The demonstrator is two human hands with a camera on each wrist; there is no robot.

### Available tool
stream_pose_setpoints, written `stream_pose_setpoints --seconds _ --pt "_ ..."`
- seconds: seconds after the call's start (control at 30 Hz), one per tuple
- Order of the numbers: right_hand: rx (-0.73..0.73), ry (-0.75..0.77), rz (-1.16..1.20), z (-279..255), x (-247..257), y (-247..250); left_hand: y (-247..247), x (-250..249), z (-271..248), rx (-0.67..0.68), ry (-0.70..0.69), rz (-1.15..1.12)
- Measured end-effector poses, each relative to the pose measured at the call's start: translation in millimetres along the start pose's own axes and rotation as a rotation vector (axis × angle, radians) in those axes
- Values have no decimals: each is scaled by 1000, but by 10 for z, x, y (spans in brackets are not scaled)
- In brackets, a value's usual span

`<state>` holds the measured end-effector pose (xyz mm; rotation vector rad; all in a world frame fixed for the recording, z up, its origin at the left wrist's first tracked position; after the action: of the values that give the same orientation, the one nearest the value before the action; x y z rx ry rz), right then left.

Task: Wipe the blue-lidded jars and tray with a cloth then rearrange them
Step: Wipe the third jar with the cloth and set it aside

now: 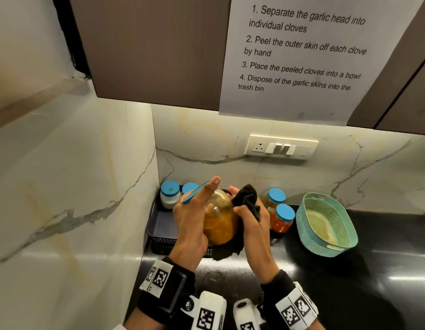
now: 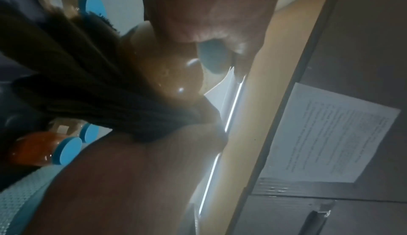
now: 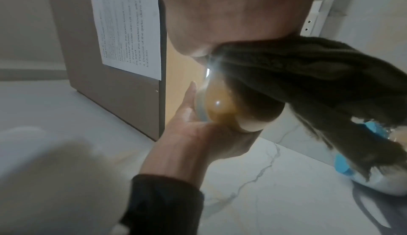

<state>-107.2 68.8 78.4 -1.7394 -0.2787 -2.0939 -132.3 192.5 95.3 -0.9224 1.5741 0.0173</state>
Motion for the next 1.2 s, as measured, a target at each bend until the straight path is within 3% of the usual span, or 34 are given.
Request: stream_pose_setpoints --seconds 0.1,0.43,0.57,0.77,0.97,1.1,1.2 --pt "-105 -55 28 -49 -67 -62 -48 24 -27 -9 -62 67" --pt "-61 -266 -240 292 130 167 -28 100 -17 191 -319 428" --pt "1 -109 -348 183 162 25 10 139 38 134 -291 321" --pt "321 -90 -273 -66 21 6 157 70 117 7 -206 252" --pt "249 145 -358 10 -71 -13 112 -55 6 63 -119 168" --pt "161 466 -702 -3 -66 -56 154 -115 -63 101 -51 11" --pt "39 548 -854 -110 -189 -175 132 -142 -74 114 -29 -25"
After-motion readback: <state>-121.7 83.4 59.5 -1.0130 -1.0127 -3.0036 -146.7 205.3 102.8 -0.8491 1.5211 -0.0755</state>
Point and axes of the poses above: each hand's wrist, its own z-axis towards the middle knuckle, its own y-axis out of the back of the hand, x = y × z, the point moved 1 cm from there along z, towards the middle knuckle, and after that the axes turned 8 degrees about x, right-handed, at the moved point
